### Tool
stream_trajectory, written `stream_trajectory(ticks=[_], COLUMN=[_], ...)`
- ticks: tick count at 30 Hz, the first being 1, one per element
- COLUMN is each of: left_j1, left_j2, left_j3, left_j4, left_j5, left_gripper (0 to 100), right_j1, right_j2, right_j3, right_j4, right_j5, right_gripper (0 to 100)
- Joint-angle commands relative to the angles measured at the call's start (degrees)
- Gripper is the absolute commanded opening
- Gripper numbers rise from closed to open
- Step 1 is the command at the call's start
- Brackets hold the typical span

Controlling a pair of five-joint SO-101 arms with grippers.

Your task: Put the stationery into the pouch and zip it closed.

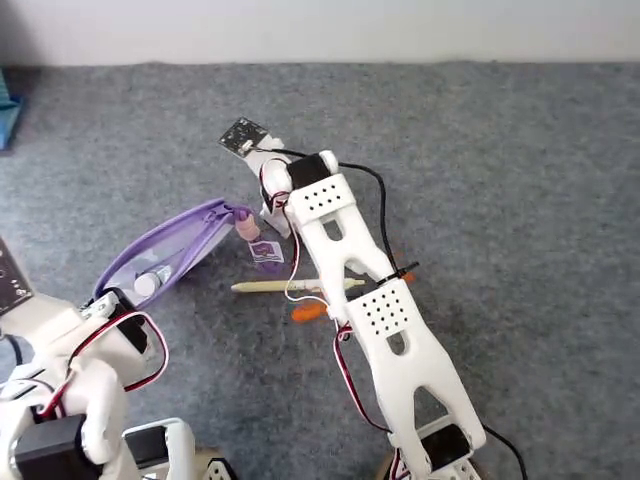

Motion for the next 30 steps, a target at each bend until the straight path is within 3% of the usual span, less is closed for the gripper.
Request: stream_trajectory(ticks=[1, 8, 13, 26, 30], left_j1=[-0.09, -0.09, -0.09, -0.09, 0.00], left_j2=[0.44, 0.44, 0.44, 0.53, 0.53], left_j3=[-2.68, -2.68, -2.77, -2.77, -2.95], left_j4=[-0.26, -0.18, -0.18, -0.18, -0.18], left_j5=[0.70, 0.70, 0.70, 3.34, 3.69], left_gripper=[1, 1, 1, 1, 1], right_j1=[3.12, 6.81, 7.87, 6.55, 5.67], right_j2=[-0.31, -6.29, -16.13, -38.81, -45.76], right_j3=[-7.47, -12.48, -12.48, -11.87, -5.27], right_j4=[3.12, 11.21, 15.25, 15.69, 15.69], right_j5=[1.05, 0.44, -5.27, -8.35, -8.26], right_gripper=[0.8, 0.7, 0.7, 0.7, 0.7])
